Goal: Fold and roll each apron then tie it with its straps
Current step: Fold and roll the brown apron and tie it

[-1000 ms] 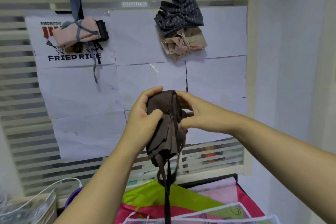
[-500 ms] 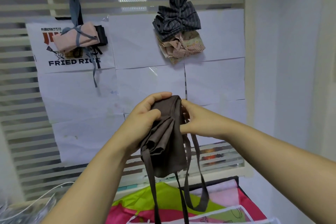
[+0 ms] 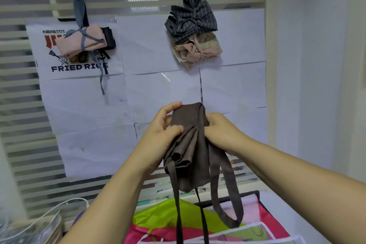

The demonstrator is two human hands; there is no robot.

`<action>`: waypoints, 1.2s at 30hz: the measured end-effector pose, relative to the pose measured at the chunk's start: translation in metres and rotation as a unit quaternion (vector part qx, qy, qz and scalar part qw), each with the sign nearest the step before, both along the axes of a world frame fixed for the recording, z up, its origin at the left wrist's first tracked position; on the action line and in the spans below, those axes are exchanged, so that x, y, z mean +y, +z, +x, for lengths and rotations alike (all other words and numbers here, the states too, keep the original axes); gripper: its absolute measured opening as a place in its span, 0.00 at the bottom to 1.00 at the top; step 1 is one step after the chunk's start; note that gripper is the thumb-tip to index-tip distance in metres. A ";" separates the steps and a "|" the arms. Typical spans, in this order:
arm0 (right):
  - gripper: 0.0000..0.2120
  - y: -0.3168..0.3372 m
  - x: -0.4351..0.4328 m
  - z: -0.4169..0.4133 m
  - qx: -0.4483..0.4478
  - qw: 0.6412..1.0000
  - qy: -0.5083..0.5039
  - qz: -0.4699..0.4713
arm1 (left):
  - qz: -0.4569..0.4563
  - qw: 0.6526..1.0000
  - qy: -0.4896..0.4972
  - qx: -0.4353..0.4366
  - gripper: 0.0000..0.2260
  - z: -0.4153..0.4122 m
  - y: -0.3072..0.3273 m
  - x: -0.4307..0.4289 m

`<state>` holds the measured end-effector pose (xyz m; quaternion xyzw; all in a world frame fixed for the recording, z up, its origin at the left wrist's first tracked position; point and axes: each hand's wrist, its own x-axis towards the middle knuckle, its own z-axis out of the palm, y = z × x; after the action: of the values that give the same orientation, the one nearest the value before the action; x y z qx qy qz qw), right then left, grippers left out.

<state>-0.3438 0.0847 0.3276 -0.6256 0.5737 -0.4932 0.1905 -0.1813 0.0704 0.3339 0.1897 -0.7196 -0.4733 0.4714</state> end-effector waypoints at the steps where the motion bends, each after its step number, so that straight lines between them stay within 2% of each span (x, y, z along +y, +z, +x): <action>1: 0.11 -0.002 -0.001 -0.001 -0.036 0.999 -0.003 0.008 | -0.010 1.000 0.007 -0.012 0.21 -0.001 -0.007 -0.001; 5: 0.15 -0.003 0.001 -0.001 -0.165 0.985 -0.022 0.044 | -0.031 0.997 0.040 -0.053 0.23 -0.006 -0.029 -0.002; 9: 0.11 -0.002 0.008 -0.003 -0.182 0.979 -0.011 0.089 | -0.006 0.998 0.020 -0.051 0.17 -0.006 -0.037 -0.002; 14: 0.15 -0.005 0.009 -0.003 -0.249 0.958 0.022 0.139 | 0.034 0.997 0.047 -0.048 0.07 -0.006 -0.038 -0.005; 19: 0.12 -0.009 0.008 -0.003 -0.334 0.926 0.089 0.154 | 0.055 0.996 0.000 -0.077 0.11 -0.007 -0.052 -0.005; 22: 0.12 -0.007 0.008 -0.001 -0.335 0.927 0.095 0.142 | 0.100 0.993 -0.025 -0.055 0.28 -0.007 -0.058 -0.010; 24: 0.13 -0.007 0.008 -0.001 -0.339 0.923 0.105 0.148 | 0.117 0.990 -0.065 -0.046 0.32 -0.006 -0.056 -0.012; 28: 0.15 -0.009 0.009 0.001 -0.338 0.914 0.144 0.172 | 0.105 0.982 -0.143 -0.069 0.16 -0.004 -0.050 -0.007; 31: 0.13 -0.013 0.012 0.005 -0.300 0.925 0.154 0.176 | 0.131 0.979 -0.146 -0.053 0.13 -0.004 -0.054 -0.003; 34: 0.11 -0.012 0.017 -0.001 -0.191 0.948 0.144 0.208 | 0.157 0.982 -0.096 -0.043 0.12 -0.002 -0.060 -0.004; 36: 0.09 -0.014 0.024 -0.012 -0.164 0.936 0.177 0.255 | 0.189 0.980 -0.063 -0.028 0.12 0.001 -0.064 -0.007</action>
<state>-0.3557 0.1088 0.3140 -0.5573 0.5212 -0.3843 0.5197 -0.1798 0.0634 0.2701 0.2430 -0.6409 -0.6237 0.3759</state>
